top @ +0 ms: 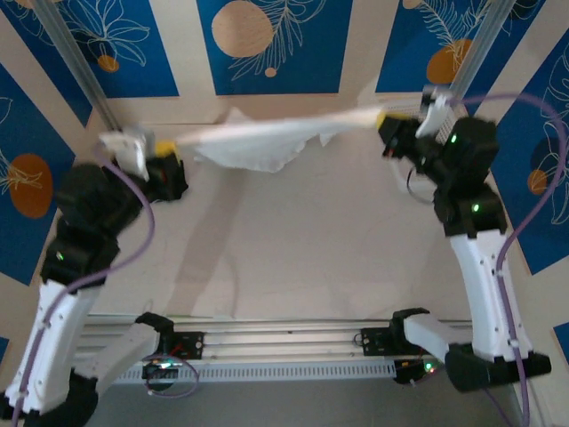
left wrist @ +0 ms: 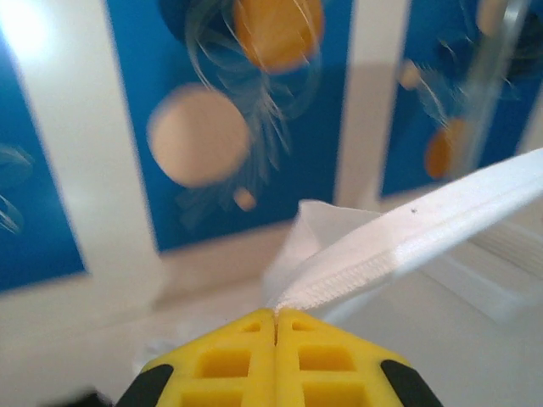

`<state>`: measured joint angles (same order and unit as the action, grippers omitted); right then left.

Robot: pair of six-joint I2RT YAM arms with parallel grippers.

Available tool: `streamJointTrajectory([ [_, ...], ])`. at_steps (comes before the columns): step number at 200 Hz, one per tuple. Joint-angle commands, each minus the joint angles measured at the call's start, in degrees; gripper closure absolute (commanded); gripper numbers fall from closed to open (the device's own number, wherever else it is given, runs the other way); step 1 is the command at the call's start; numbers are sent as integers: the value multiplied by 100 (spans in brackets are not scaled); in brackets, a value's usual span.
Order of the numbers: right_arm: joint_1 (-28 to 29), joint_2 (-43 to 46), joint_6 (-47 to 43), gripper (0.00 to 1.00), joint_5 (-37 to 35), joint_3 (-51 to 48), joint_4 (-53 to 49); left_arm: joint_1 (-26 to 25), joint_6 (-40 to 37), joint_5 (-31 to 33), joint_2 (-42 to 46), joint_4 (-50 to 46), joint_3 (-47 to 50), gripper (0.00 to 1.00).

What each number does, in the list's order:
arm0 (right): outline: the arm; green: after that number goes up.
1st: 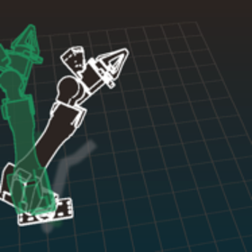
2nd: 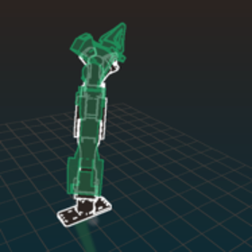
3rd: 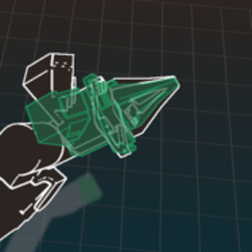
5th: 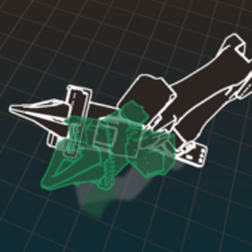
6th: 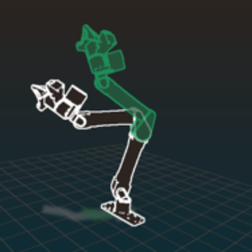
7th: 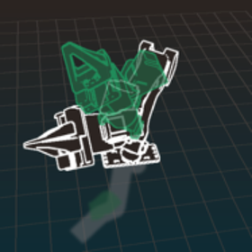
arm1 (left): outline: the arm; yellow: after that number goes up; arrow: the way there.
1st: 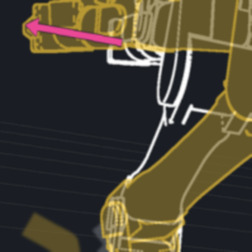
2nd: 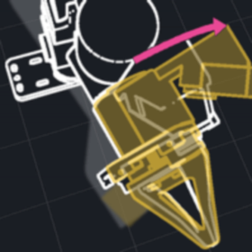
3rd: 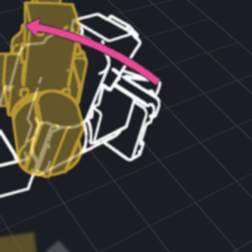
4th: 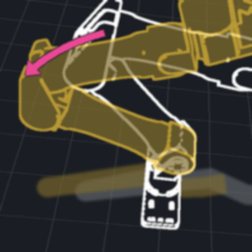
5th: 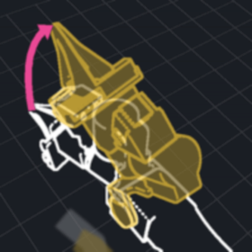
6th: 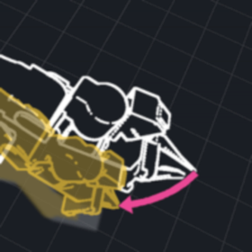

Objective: Fold the inside-out t-shirt

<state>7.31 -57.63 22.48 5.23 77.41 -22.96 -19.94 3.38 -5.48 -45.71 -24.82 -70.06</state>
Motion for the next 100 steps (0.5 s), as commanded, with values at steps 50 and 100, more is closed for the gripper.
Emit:
streamJointTrajectory([
  [50, -37, 440, 739, 100, -492, -2948, -798, -2020, 1165, 584, 547, -1068, 2534, 100],
  [100, -54, -202, 707, 100, -532, -3056, -716, -2281, 2461, -136, -1326, -153, 3437, 100],
])
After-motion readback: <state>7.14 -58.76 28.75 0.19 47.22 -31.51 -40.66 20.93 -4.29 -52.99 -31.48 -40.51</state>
